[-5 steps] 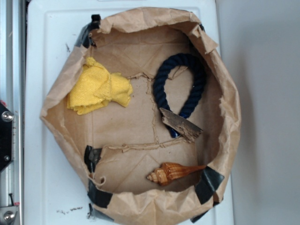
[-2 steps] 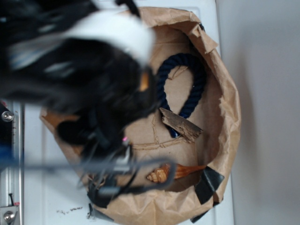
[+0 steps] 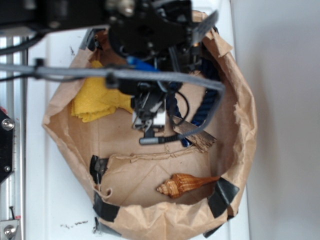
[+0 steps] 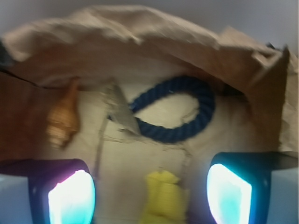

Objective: Grab the yellow cloth.

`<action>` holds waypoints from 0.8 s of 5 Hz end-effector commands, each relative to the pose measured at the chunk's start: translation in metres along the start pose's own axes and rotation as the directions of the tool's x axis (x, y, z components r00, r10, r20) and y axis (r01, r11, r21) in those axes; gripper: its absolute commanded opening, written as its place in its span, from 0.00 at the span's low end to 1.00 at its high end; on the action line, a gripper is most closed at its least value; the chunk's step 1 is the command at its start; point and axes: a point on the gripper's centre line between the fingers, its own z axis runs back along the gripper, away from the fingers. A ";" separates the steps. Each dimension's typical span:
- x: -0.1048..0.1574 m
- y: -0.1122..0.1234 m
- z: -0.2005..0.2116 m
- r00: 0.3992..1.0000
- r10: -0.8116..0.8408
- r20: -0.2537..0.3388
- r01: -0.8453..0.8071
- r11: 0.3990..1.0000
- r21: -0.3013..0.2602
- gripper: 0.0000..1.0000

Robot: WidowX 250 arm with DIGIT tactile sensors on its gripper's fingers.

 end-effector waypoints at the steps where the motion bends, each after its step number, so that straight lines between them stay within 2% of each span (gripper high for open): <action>1: 0.004 0.008 0.013 0.999 0.018 0.045 -0.019 0.999 0.026 1.00; 2: 0.004 0.008 0.013 0.999 0.018 0.045 -0.019 0.999 0.026 1.00; 3: -0.002 -0.003 0.006 0.998 -0.064 -0.003 0.064 0.998 -0.008 1.00; 4: -0.013 -0.005 -0.016 0.991 -0.128 -0.045 0.129 0.991 0.024 1.00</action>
